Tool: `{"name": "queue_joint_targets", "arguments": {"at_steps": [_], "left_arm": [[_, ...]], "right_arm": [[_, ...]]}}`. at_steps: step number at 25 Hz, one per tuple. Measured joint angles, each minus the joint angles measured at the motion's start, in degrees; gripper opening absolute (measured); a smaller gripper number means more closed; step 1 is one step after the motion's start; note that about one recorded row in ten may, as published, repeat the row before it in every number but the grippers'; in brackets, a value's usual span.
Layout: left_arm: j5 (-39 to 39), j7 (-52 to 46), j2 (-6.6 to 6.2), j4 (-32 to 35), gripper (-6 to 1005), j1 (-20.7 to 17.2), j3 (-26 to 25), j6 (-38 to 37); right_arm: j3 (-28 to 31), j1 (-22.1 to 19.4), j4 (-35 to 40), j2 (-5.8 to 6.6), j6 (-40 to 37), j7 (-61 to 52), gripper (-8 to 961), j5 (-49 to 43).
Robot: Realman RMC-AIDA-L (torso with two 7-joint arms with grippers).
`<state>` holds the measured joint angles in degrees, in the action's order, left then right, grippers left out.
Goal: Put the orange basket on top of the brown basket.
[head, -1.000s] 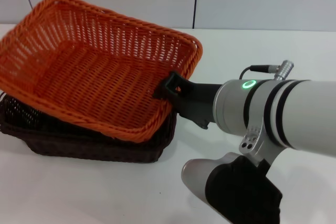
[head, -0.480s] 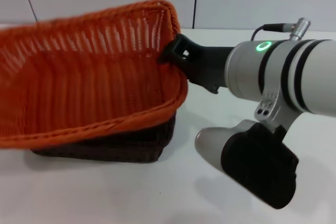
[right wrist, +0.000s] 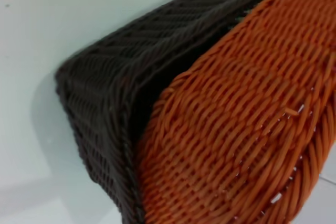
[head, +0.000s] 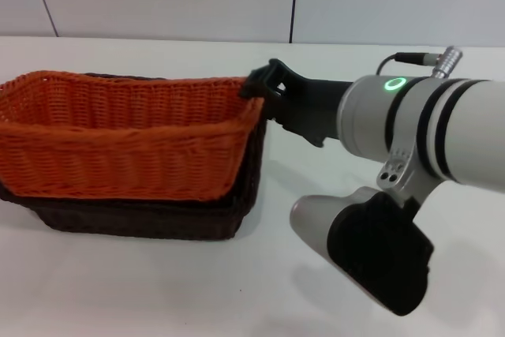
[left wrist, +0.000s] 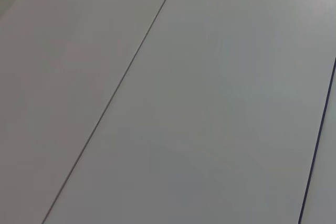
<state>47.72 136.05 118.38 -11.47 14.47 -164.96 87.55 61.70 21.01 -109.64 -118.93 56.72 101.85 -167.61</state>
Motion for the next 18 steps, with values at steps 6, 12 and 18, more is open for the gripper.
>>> {"name": "queue_joint_targets", "arguments": {"at_steps": [6,12,18], "left_arm": [[0.2,0.0,-0.18,-0.4,586,0.3,0.1,0.0],[0.4,-0.1,-0.32,-1.0,586,0.2,0.2,0.8],[0.3,-0.3,-0.3,-0.9,586,0.1,0.3,2.4]], "right_arm": [[-0.6,-3.5,-4.9,-0.26,-4.1,-1.0,335,-0.1],[1.0,-6.4,-4.9,-0.36,-5.7,-5.2,337,-0.1],[6.3,-10.1,-3.5,-0.47,-18.0,-8.2,338,0.1]]}}
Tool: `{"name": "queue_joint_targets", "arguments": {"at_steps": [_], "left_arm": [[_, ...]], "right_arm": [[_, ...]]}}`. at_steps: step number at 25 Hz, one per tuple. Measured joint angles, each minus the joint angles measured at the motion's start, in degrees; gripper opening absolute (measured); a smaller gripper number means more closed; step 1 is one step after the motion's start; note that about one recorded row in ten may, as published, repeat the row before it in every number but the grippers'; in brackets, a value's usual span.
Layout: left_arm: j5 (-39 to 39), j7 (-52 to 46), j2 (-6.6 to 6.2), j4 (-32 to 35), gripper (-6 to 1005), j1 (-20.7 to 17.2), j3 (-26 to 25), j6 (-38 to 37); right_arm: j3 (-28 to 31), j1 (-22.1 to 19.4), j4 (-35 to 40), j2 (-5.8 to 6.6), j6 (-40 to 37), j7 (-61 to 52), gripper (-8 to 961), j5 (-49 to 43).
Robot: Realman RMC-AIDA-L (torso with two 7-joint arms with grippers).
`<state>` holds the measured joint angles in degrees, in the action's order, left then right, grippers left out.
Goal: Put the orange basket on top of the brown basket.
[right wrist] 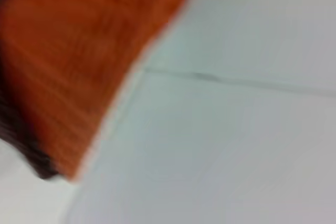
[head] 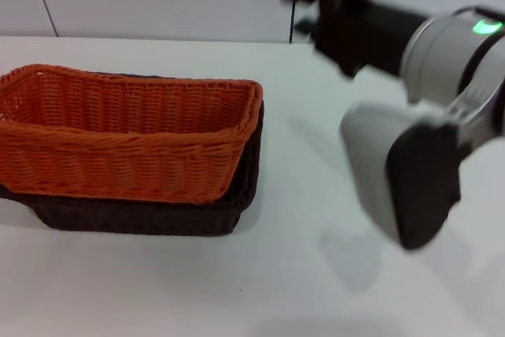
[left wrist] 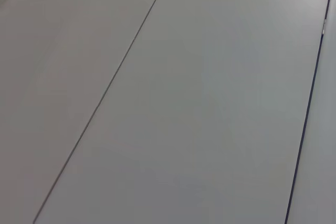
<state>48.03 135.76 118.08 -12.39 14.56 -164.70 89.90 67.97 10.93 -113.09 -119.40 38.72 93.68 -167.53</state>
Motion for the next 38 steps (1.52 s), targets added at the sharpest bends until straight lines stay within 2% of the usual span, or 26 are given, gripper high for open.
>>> {"name": "queue_joint_targets", "arguments": {"at_steps": [7,14,15,16,18,20,21,24,25,26,33,35,38], "left_arm": [[0.1,-0.5,-0.07,0.1,586,0.6,0.1,0.1],[-1.8,-2.5,-0.31,-1.2,586,0.5,-0.6,0.0],[-2.5,-3.3,-0.35,-2.4,586,0.2,-0.6,-0.2],[-2.5,-3.3,-0.35,-2.4,586,0.2,-0.6,-0.2],[-2.7,-4.1,-0.35,-3.5,586,0.0,-0.6,-0.4],[-2.8,-5.1,-0.38,-4.6,586,-0.4,-0.6,-0.4],[-2.8,-5.4,-0.38,-4.9,586,-0.6,-0.6,-0.5],[-2.8,-5.8,-0.39,-5.5,586,-0.9,-0.6,-0.5],[-2.9,-6.5,-0.38,-6.1,586,-1.4,-0.6,-0.5],[-2.9,-6.6,-0.37,-6.1,586,-1.5,-0.6,-0.5],[-3.0,-6.8,-0.24,-5.7,586,-1.7,-0.6,-0.8],[-3.0,-6.2,-0.12,-5.5,586,-1.7,-0.6,-1.6],[-2.7,-6.1,-0.11,-5.4,586,-1.8,-0.4,-2.4]], "right_arm": [[3.2,-1.5,0.3,0.09,-7.7,-11.1,339,0.1],[3.9,-5.3,-1.5,0.09,-20.4,-32.6,340,0.3],[4.0,-6.7,-1.8,0.09,-23.1,-39.4,340,0.4],[4.0,-6.7,-1.8,0.09,-23.1,-39.4,340,0.4],[4.0,-8.0,-1.1,0.06,-25.7,-46.3,340,0.5],[4.1,-9.7,2.6,0.06,-32.0,-57.2,340,0.7],[4.1,-9.7,2.6,0.06,-32.0,-57.2,340,0.7],[3.9,-10.9,8.6,0.11,-40.4,-66.2,341,0.9],[3.5,-11.6,12.7,0.21,-45.6,-70.0,341,1.6],[3.5,-11.6,12.7,0.21,-45.6,-70.0,341,1.6],[0.5,-13.6,25.5,0.19,-61.3,-73.8,341,4.4],[-0.5,-14.0,30.4,0.13,-66.7,-74.1,342,8.2],[-1.5,-14.3,33.6,0.14,-70.2,-74.1,342,12.2]]}}
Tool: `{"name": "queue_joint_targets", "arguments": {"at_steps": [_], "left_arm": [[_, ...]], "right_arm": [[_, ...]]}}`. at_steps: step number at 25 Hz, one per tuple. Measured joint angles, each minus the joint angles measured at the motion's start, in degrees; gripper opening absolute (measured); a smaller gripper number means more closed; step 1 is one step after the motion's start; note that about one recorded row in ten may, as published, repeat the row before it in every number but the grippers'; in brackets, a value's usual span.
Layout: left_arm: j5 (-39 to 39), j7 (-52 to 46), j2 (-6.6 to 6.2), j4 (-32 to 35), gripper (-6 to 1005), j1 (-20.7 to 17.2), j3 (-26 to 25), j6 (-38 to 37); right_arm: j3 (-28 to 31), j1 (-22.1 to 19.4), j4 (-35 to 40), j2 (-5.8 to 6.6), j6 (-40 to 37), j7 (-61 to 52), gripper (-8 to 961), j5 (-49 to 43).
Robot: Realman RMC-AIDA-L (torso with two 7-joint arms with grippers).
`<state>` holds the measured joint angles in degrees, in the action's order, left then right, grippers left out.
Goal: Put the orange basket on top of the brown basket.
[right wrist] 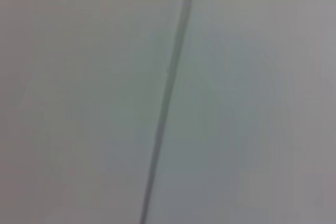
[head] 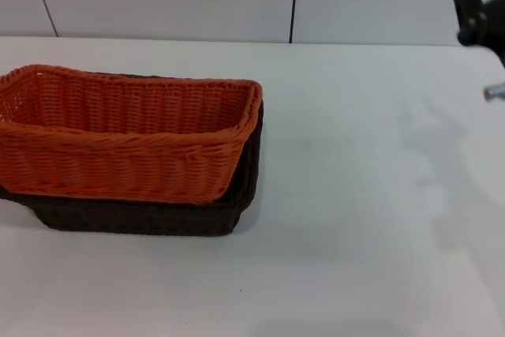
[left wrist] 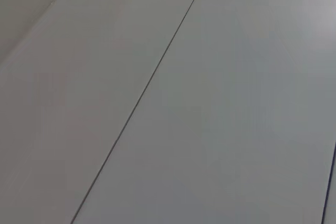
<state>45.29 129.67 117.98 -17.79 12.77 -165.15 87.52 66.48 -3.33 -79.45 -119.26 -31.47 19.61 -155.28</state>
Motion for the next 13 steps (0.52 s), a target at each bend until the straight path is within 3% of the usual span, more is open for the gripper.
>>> {"name": "queue_joint_targets", "arguments": {"at_steps": [6,13], "left_arm": [[0.5,0.1,-0.07,0.1,586,-0.5,2.3,-2.4],[0.5,0.2,-0.14,0.1,586,-1.0,6.2,-4.2]], "right_arm": [[-0.9,-0.5,6.3,0.08,-4.5,0.0,342,6.6],[-0.8,-1.7,4.3,0.48,0.4,1.1,343,6.3]]}}
